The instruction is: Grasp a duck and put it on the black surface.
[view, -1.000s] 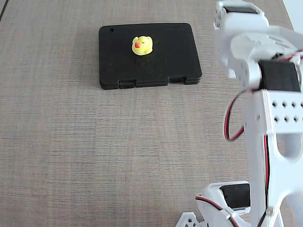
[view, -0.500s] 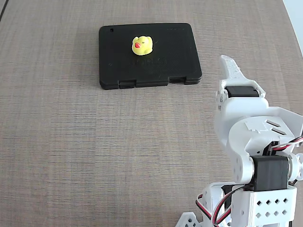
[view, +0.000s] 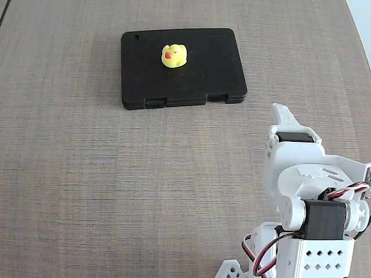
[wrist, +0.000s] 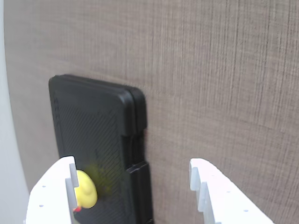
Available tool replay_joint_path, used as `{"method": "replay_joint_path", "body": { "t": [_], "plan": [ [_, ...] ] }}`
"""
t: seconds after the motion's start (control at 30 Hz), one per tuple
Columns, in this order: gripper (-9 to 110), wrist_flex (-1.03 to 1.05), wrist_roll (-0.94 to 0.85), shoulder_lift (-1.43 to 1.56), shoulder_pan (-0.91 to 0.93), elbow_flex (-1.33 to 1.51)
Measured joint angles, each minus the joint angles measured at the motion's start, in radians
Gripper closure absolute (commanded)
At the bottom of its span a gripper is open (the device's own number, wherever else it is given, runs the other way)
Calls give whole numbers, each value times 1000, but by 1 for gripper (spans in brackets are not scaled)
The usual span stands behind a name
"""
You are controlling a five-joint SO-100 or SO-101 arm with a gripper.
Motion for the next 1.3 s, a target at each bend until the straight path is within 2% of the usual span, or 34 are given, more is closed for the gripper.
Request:
{"method": "replay_joint_path", "body": {
  "t": [0.3,1.3],
  "plan": [
    [78,0,-2,0,23,106],
    [78,5,-2,0,23,112]
  ]
}}
